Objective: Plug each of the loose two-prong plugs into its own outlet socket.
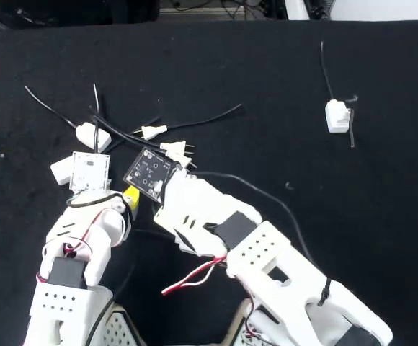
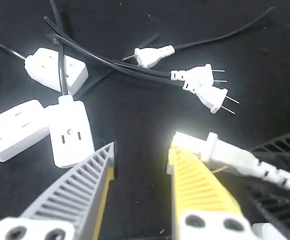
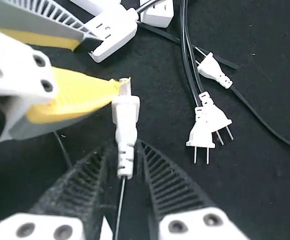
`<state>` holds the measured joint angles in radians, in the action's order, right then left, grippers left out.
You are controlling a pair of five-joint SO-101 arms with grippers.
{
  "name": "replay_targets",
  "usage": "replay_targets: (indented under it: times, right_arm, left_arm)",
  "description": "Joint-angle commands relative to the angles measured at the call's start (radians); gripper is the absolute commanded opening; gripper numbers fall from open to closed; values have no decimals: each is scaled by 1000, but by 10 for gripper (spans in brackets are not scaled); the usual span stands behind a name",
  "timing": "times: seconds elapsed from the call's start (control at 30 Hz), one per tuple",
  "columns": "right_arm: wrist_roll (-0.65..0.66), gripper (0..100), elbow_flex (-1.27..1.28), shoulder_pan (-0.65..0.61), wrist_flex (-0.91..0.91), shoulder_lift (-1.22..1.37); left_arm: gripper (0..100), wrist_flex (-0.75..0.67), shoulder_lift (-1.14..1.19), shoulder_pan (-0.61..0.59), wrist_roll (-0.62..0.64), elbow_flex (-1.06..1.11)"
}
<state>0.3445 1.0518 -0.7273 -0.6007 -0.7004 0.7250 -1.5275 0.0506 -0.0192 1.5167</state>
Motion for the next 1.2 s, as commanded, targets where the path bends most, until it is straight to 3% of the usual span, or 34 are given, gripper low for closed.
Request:
replay_targets:
  times: [0.0,0.27,0.37,0.53,0.83,0.93,1.17]
  right_arm:
    - [-9,11,-8,-14,25,-54]
    - [-9,11,-2,-14,25,-54]
    - [-3,11,8,-11,17,-54]
    - [-2,11,19,-14,26,-47]
    - [-2,11,21,-14,26,-47]
    - [-2,11,21,-14,20,-53]
    - [-9,11,15,-14,18,-54]
  left_arm:
    - [180,-6,2,18,-9,-15]
    - [180,-3,2,8,-9,-24]
    - [180,-3,0,-79,3,-67]
    - [180,-3,0,-171,143,-120]
    - [180,-3,0,-18,144,-105]
    - [180,-11,0,36,81,-82]
    - [180,-11,0,47,34,-38]
